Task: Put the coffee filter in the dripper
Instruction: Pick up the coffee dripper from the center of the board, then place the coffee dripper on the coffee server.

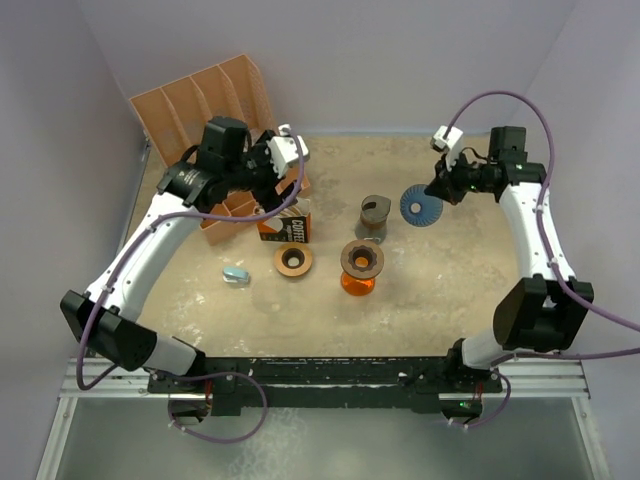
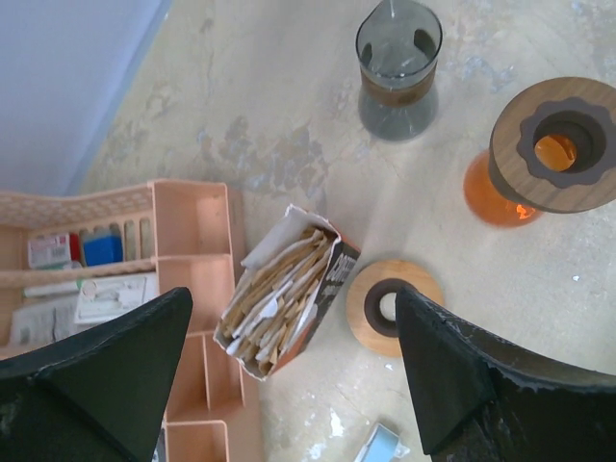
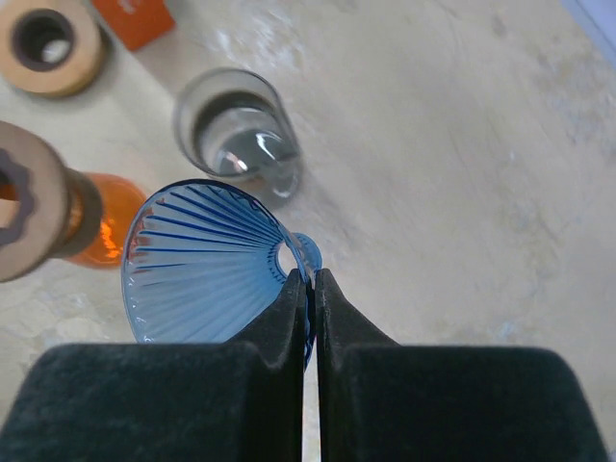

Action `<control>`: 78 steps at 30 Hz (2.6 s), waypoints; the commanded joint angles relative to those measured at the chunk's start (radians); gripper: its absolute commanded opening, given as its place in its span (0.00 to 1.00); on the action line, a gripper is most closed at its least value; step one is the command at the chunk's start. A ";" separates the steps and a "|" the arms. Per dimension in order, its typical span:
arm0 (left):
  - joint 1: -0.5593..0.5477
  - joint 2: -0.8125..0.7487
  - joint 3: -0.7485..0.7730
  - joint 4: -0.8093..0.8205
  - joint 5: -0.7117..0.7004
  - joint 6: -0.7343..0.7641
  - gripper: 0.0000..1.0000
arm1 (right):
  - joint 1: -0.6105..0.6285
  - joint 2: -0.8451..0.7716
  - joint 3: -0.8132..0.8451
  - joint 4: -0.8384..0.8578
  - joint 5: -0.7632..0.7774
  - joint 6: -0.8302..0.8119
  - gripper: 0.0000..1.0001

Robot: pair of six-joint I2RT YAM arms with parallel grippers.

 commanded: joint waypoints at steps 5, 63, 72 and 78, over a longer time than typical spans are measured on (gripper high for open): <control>-0.026 0.043 0.125 -0.058 0.078 0.091 0.82 | 0.180 -0.110 0.082 -0.105 -0.135 -0.013 0.00; -0.232 0.051 0.050 -0.226 -0.052 0.355 0.73 | 0.514 -0.043 -0.065 -0.117 0.085 0.105 0.00; -0.351 0.052 0.016 -0.251 -0.124 0.391 0.68 | 0.514 0.012 0.012 -0.117 0.114 0.160 0.00; -0.456 0.098 0.067 -0.278 -0.152 0.403 0.67 | 0.514 0.042 0.034 -0.117 0.135 0.186 0.05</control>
